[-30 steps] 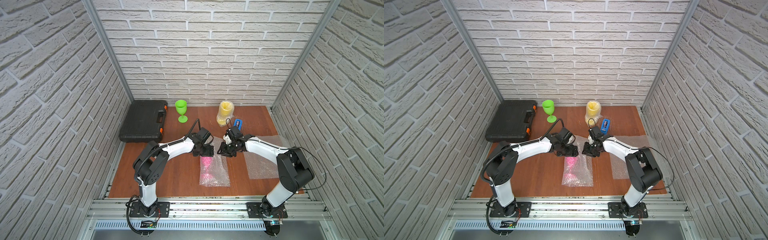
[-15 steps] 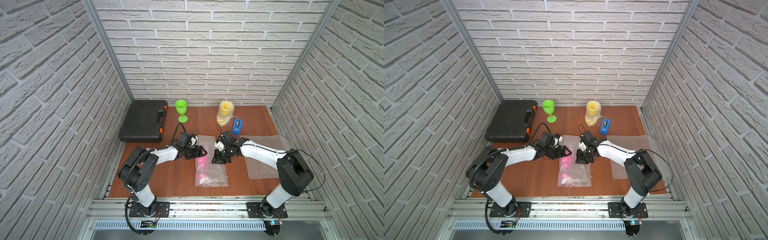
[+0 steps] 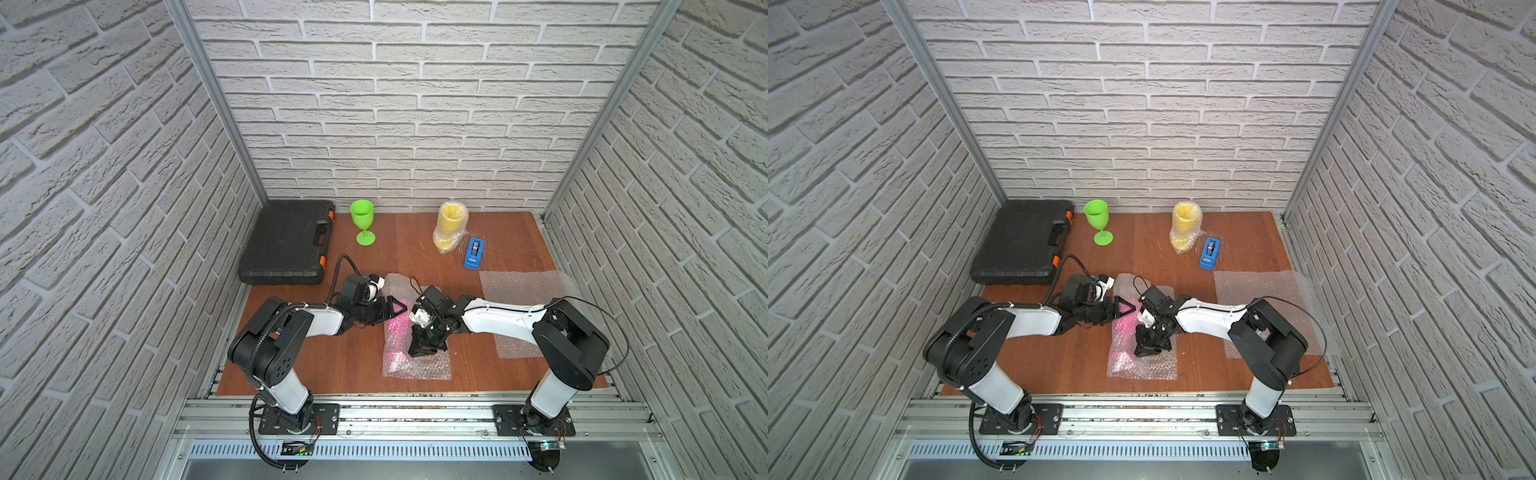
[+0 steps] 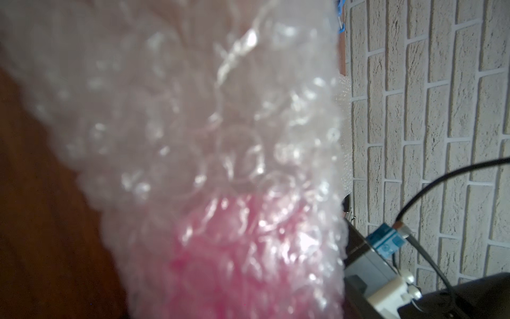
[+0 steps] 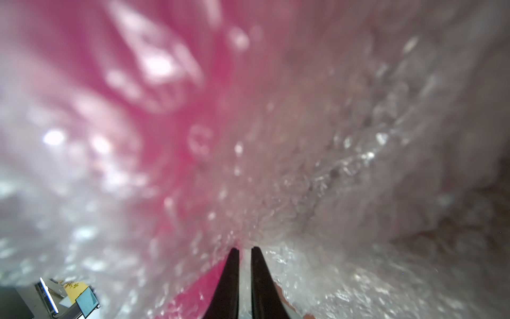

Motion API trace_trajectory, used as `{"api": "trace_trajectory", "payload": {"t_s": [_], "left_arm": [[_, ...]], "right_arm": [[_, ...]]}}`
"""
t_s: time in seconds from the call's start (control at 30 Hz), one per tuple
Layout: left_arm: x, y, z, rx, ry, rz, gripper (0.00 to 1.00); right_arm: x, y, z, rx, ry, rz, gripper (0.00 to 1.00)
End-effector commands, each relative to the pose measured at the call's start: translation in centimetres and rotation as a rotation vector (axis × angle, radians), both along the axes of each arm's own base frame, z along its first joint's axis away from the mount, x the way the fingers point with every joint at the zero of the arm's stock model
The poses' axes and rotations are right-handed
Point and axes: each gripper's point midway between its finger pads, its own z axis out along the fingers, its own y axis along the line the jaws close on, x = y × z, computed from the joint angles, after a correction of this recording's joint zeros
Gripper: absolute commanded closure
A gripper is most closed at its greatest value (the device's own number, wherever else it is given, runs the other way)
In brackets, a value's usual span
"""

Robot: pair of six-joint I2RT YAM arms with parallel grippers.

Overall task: Wrap wine glasses in bubble wrap
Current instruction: Wrap the wine glass in bubble wrap.

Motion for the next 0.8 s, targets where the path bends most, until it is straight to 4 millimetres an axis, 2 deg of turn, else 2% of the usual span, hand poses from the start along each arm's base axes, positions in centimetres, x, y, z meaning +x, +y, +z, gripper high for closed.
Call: {"api": "trace_trajectory", "payload": {"t_s": [0.0,0.1,0.2,0.3,0.47,0.53,0.67,0.77], "left_arm": [[1.0,-0.1,0.8,-0.043,-0.043,0.023,0.26],[1.0,0.1,0.3,-0.009,-0.034,0.019,0.26],[0.8,0.1,0.1,0.022,-0.030,0.002,0.26],[0.6,0.0,0.1,0.043,-0.027,-0.018,0.27],[0.5,0.0,0.0,0.048,-0.026,-0.025,0.27],[0.5,-0.1,0.0,0.046,-0.023,-0.030,0.27],[0.4,-0.3,0.1,0.042,-0.017,-0.041,0.27],[0.3,-0.4,0.3,0.046,-0.018,-0.052,0.27]], "right_arm": [[-1.6,-0.4,-1.4,-0.023,0.062,0.016,0.88],[-2.3,-0.5,-1.5,-0.020,0.097,0.028,0.81],[-3.0,-0.6,-0.4,0.021,0.123,0.042,0.68],[-2.2,-1.5,1.3,0.030,0.081,0.019,0.65],[1.8,-3.5,3.7,0.022,-0.031,-0.095,0.72],[3.8,-4.3,3.9,0.004,-0.067,-0.140,0.76],[8.0,-5.7,3.6,-0.034,-0.118,-0.217,0.83],[10.8,-5.2,2.9,-0.018,-0.141,-0.235,0.85]]}}
